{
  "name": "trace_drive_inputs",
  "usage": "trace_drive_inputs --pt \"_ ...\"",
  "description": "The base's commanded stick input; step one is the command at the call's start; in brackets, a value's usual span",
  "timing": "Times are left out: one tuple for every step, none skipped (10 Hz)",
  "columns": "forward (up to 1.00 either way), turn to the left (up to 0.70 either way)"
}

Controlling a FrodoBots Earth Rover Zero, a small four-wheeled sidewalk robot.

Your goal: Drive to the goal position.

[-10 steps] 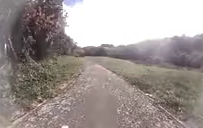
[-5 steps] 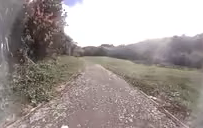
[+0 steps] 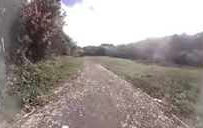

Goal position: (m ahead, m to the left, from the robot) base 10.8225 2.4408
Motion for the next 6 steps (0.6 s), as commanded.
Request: trace_drive_inputs --pt "0.30 0.00" --pt "0.30 0.00" --pt "0.30 0.00" --pt "0.30 0.00" --pt "0.30 0.00" --pt "0.30 0.00"
